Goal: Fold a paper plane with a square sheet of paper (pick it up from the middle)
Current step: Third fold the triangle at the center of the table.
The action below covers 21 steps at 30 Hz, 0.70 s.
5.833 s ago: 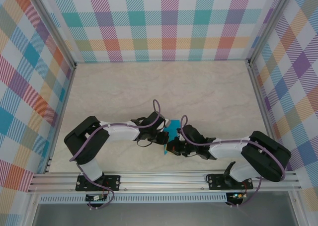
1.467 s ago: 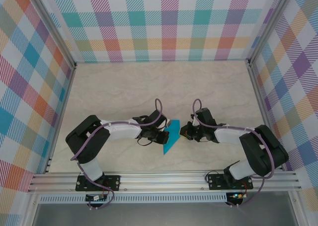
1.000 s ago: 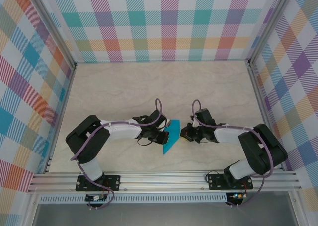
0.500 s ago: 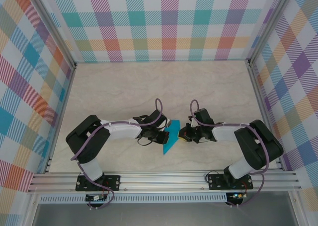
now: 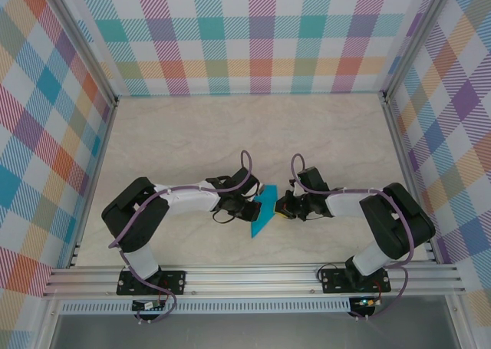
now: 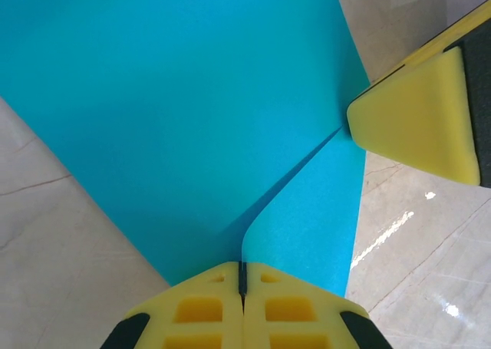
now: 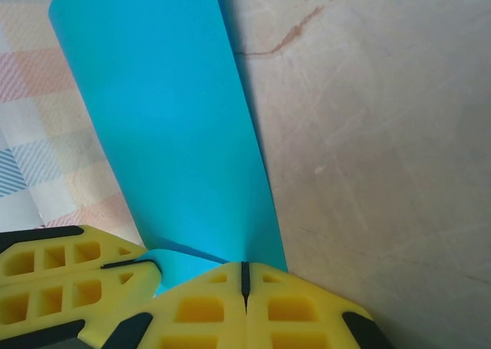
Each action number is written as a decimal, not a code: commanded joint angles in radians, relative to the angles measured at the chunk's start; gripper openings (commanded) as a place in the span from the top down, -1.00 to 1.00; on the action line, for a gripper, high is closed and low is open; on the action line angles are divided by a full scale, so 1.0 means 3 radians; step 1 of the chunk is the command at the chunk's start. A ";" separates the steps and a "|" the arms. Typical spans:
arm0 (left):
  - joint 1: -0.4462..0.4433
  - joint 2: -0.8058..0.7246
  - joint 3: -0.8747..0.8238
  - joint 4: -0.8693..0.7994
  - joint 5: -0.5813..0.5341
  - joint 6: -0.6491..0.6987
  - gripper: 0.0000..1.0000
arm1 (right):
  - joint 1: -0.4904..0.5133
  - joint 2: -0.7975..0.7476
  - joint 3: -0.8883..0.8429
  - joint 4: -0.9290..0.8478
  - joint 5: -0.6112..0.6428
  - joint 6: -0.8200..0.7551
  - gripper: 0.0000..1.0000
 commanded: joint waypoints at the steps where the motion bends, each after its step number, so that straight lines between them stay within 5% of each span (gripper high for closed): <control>1: 0.0024 -0.0060 0.0034 -0.0157 -0.0110 0.0081 0.90 | 0.0019 0.0036 0.0008 -0.0245 0.0178 -0.0115 1.00; 21: 0.0027 -0.0185 -0.0046 -0.0203 -0.0116 0.0097 0.86 | 0.0020 -0.0205 0.0188 -0.0426 0.0189 -0.0146 0.99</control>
